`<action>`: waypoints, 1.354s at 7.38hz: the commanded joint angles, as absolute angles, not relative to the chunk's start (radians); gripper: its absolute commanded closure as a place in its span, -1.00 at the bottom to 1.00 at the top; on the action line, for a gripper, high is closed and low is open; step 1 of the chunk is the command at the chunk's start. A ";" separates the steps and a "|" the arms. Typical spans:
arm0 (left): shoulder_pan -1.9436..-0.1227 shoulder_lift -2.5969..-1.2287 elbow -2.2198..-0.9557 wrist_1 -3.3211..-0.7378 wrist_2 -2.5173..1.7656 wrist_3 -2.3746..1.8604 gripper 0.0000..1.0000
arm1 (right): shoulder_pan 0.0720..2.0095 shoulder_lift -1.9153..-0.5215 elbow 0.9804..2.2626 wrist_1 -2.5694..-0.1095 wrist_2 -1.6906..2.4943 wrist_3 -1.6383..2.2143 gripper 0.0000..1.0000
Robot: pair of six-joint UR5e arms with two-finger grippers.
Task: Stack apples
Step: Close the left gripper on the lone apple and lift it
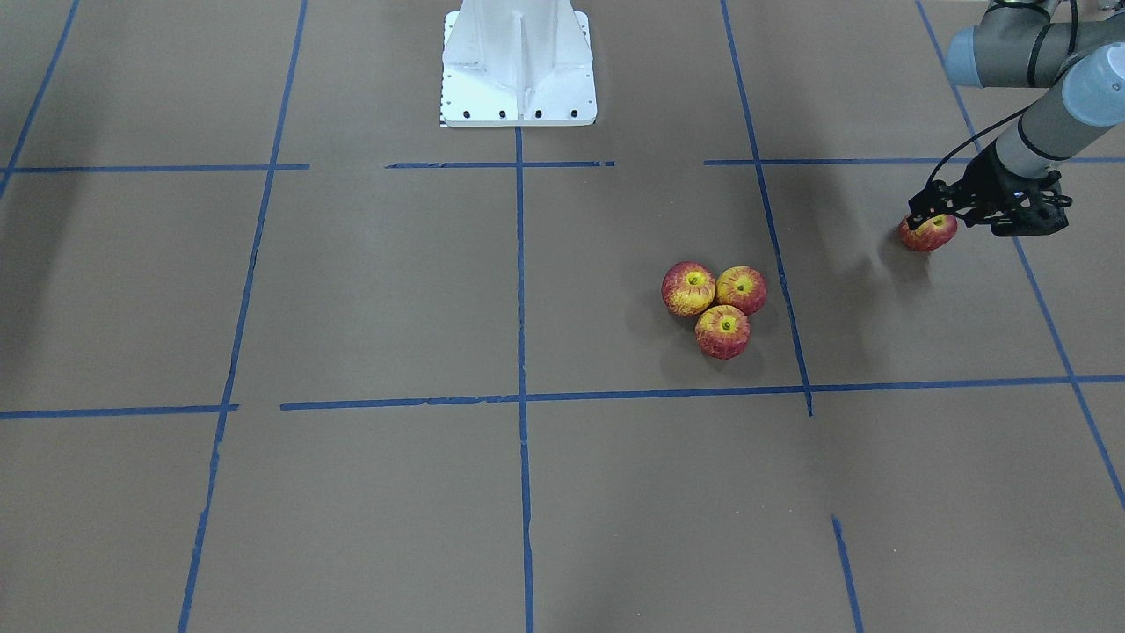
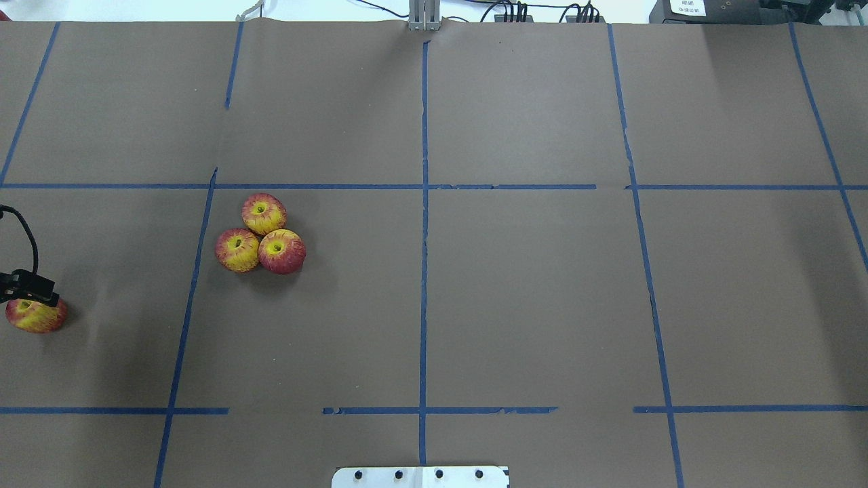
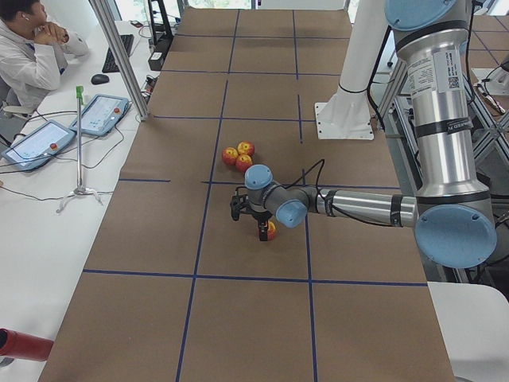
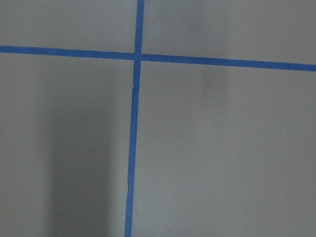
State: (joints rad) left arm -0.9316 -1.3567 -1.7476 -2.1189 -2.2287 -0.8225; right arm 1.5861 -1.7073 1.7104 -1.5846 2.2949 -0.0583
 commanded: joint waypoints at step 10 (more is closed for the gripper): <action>-0.891 -1.385 -1.885 -2.151 -2.380 -0.913 1.00 | 1.586 -1.707 1.710 -1.585 2.295 -0.058 -1.00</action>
